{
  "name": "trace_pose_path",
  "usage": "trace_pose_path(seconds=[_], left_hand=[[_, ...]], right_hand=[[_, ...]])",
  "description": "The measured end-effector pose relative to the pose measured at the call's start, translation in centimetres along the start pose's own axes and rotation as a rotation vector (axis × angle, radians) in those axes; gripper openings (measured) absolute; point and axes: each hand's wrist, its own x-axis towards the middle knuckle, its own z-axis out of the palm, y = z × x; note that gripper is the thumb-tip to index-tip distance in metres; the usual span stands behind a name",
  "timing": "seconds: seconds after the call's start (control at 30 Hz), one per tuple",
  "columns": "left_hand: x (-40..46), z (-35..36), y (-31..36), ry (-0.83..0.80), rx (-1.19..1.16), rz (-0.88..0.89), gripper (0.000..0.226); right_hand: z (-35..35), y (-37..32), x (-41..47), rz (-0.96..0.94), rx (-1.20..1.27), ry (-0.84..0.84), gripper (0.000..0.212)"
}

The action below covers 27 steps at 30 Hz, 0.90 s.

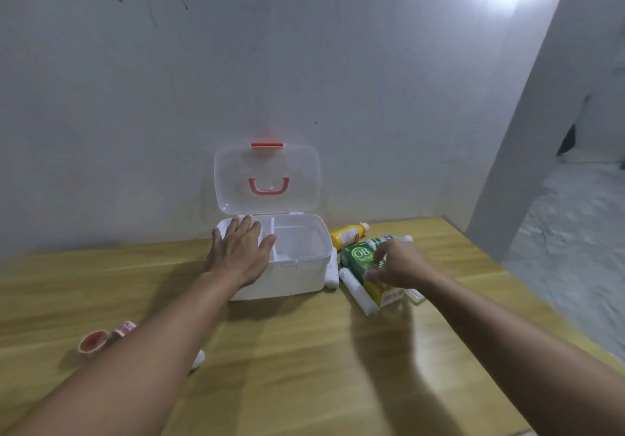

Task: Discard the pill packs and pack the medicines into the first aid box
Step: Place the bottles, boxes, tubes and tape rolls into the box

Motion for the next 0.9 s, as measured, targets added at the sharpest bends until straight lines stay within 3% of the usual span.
trace_pose_path(seconds=[0.1,0.23,0.5,0.67,0.9], left_hand=[[0.3,-0.7,-0.3,0.054,-0.134,-0.005,0.045],[0.8,-1.9,-0.6,0.061,-0.082,-0.025,0.042],[1.1,-0.8,-2.1,-0.126,0.003,-0.047,0.062],[1.2,-0.8,-2.1,-0.165,0.069,-0.044,0.062],[1.3,-0.9,-2.4,-0.165,0.028,-0.031,0.06]], right_hand=[[-0.1,0.0,-0.4,0.011,0.046,0.005,0.047],[-1.7,-0.4,0.0,0.028,0.057,0.055,0.045],[-8.4,-4.4,1.9,-0.163,0.045,0.122,0.039],[-9.6,-8.6,2.8,-0.35,-0.15,0.046,0.038],[-6.8,-13.6,4.2,-0.454,-0.328,-0.158,0.03]])
